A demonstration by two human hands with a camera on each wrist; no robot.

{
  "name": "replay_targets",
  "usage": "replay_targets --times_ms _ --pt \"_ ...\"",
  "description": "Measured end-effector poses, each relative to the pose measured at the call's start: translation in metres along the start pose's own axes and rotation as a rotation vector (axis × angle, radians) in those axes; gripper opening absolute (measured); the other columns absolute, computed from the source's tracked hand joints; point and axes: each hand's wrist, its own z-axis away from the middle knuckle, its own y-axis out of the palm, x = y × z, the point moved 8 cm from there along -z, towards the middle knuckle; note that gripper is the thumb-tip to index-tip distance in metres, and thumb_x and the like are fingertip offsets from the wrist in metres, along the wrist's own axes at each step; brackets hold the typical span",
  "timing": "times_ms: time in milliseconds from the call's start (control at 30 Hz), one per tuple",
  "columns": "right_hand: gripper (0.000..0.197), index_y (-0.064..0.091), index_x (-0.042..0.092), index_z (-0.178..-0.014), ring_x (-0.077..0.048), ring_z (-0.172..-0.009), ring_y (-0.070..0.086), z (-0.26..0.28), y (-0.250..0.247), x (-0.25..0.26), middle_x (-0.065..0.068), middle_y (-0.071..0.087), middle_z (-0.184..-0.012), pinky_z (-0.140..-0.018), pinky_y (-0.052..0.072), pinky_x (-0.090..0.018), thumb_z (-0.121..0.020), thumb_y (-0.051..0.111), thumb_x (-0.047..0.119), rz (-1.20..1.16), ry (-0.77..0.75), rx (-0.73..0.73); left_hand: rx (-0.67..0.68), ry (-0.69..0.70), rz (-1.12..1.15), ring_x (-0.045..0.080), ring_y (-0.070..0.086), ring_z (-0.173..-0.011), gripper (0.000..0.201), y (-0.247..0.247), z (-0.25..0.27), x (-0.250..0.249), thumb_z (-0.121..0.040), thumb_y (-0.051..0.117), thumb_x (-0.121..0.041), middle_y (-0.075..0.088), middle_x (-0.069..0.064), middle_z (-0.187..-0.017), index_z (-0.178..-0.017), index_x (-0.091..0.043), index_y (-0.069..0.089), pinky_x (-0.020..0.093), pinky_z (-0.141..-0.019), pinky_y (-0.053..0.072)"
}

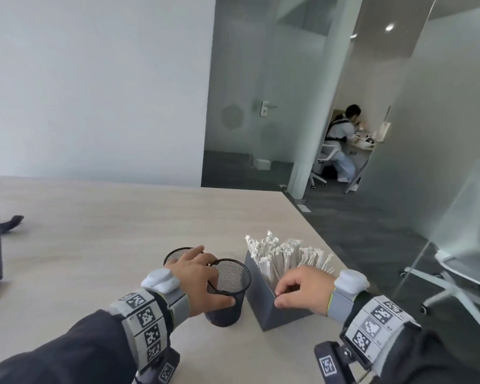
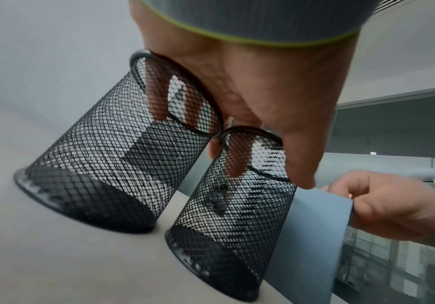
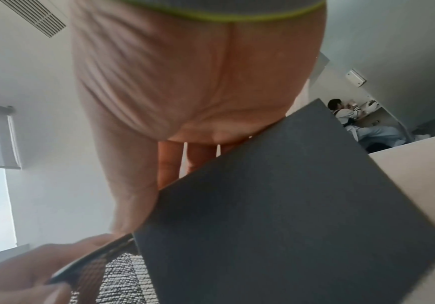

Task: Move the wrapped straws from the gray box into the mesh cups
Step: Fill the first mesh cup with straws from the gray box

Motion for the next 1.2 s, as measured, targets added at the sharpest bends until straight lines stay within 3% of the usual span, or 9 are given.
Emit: replay_targets --times_ms 100,233,300,400,533,800,967,1100,1200 --pt "0.017 0.068 0.044 -0.061 0.005 -0.066 0.060 0.004 0.000 0.003 0.020 0.067 -0.068 -0.069 0.048 -0.016 -0.073 0.079 0.038 -0.059 -0.006 -0.012 -0.022 0.008 0.007 0.003 0.009 -0.149 0.058 -0.003 0.001 -0.001 -0.057 0.042 -0.093 0.036 -0.031 -0.145 -0.074 -0.039 0.057 0.047 -0.115 0.022" --pt "0.010 0.076 0.035 -0.071 -0.005 -0.075 0.067 0.010 -0.008 0.003 0.009 0.075 -0.077 -0.077 0.053 -0.025 -0.080 0.075 0.031 -0.233 -0.047 -0.119 -0.016 0.028 -0.002 0.004 0.009 -0.150 0.053 -0.003 0.006 -0.001 -0.059 0.047 -0.089 0.036 -0.031 -0.146 -0.075 -0.039 0.056 0.047 -0.116 0.021" --pt "0.014 0.076 0.025 -0.072 -0.012 -0.068 0.067 0.009 -0.017 -0.001 0.000 0.073 -0.071 -0.072 0.054 -0.031 -0.084 0.074 0.019 -0.365 -0.035 -0.231 -0.016 0.029 0.005 0.006 0.009 -0.150 0.056 -0.002 0.007 -0.001 -0.057 0.049 -0.088 0.037 -0.030 -0.146 -0.088 -0.042 0.057 0.049 -0.116 0.019" --pt "0.014 0.073 0.019 -0.083 -0.014 -0.062 0.068 0.007 -0.025 -0.003 -0.003 0.070 -0.074 -0.064 0.052 -0.030 -0.086 0.070 0.006 -0.472 0.011 -0.325 -0.047 0.014 0.048 0.010 0.012 -0.151 0.084 -0.005 0.005 -0.004 -0.051 0.049 -0.091 0.041 -0.029 -0.144 -0.123 -0.048 0.042 0.051 -0.118 0.016" --pt "0.028 0.065 0.038 -0.098 -0.009 -0.066 0.062 0.000 -0.030 0.000 0.006 0.068 -0.087 -0.069 0.050 -0.026 -0.079 0.078 0.023 -0.262 0.037 -0.379 -0.042 0.002 0.035 0.010 0.009 -0.152 0.107 -0.011 0.000 -0.009 -0.052 0.044 -0.093 0.034 -0.023 -0.154 -0.145 -0.045 0.024 0.051 -0.120 0.007" --pt "0.053 0.051 0.035 -0.107 -0.009 -0.087 0.060 -0.005 -0.016 -0.008 0.013 0.058 -0.093 -0.076 0.049 -0.028 -0.067 0.081 0.052 0.012 0.219 -0.354 0.038 -0.009 0.051 0.009 0.000 -0.152 0.113 -0.002 -0.004 -0.003 -0.053 0.047 -0.096 0.019 -0.024 -0.160 -0.149 -0.040 0.025 0.050 -0.121 0.008" --pt "0.038 0.058 0.034 -0.095 -0.009 -0.082 0.060 -0.011 -0.013 -0.005 0.014 0.059 -0.088 -0.069 0.046 -0.027 -0.070 0.075 0.056 0.040 0.256 -0.366 0.029 0.000 0.061 0.008 -0.002 -0.152 0.112 -0.001 -0.006 -0.002 -0.057 0.063 -0.084 0.011 -0.018 -0.163 -0.150 -0.035 0.026 0.046 -0.122 0.008" --pt "0.029 0.056 0.025 -0.071 -0.013 -0.076 0.058 -0.014 -0.006 -0.001 0.009 0.059 -0.081 -0.071 0.049 -0.033 -0.071 0.072 0.050 0.014 0.185 -0.404 0.016 0.008 0.062 0.009 0.001 -0.152 0.103 -0.002 -0.005 -0.002 -0.057 0.067 -0.081 0.014 -0.017 -0.163 -0.144 -0.036 0.036 0.045 -0.122 0.009" --pt "0.036 0.059 0.024 -0.075 -0.011 -0.075 0.059 -0.009 -0.005 0.000 0.009 0.061 -0.084 -0.070 0.049 -0.031 -0.073 0.065 0.059 0.006 0.183 -0.449 0.021 0.006 0.052 0.008 0.001 -0.152 0.103 0.000 -0.005 -0.001 -0.051 0.064 -0.086 0.016 -0.021 -0.162 -0.139 -0.038 0.041 0.047 -0.122 0.010"
